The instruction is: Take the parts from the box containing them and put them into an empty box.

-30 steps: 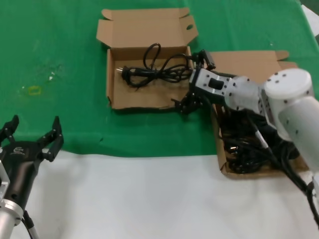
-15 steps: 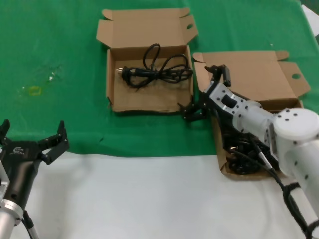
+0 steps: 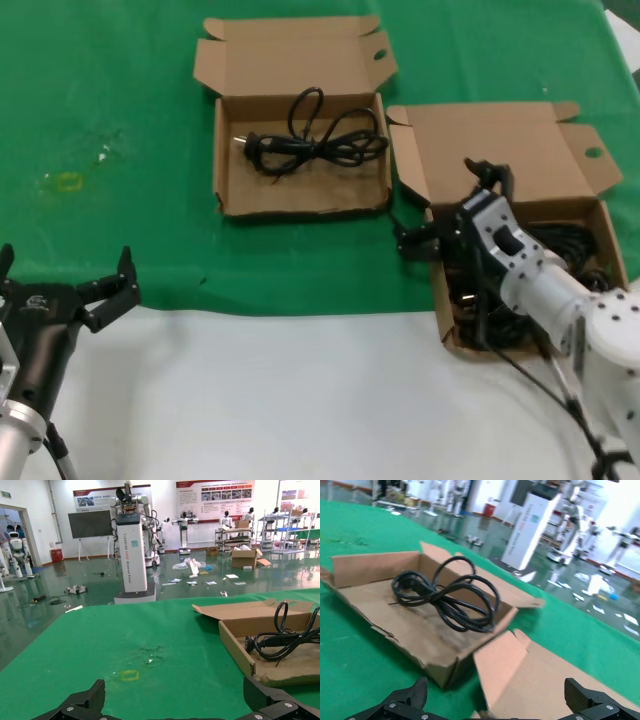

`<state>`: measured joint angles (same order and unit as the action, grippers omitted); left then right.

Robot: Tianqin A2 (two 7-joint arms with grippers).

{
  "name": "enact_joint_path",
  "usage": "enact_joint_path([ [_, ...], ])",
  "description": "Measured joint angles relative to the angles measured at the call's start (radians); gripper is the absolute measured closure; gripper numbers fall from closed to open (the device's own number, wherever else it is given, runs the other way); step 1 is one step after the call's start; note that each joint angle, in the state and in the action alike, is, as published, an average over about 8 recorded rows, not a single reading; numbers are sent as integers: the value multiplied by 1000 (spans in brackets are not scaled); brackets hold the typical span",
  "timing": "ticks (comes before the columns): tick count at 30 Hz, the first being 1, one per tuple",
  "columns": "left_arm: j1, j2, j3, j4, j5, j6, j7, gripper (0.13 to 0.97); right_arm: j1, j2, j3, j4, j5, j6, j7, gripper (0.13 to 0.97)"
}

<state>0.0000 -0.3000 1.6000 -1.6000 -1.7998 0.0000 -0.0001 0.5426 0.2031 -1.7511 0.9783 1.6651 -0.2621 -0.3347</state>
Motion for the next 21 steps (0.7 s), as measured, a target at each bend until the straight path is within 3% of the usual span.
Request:
enact_joint_path([
  [21,0,0,0,0,0,0,0,132,-391,70,109,447,97,189,240,129],
])
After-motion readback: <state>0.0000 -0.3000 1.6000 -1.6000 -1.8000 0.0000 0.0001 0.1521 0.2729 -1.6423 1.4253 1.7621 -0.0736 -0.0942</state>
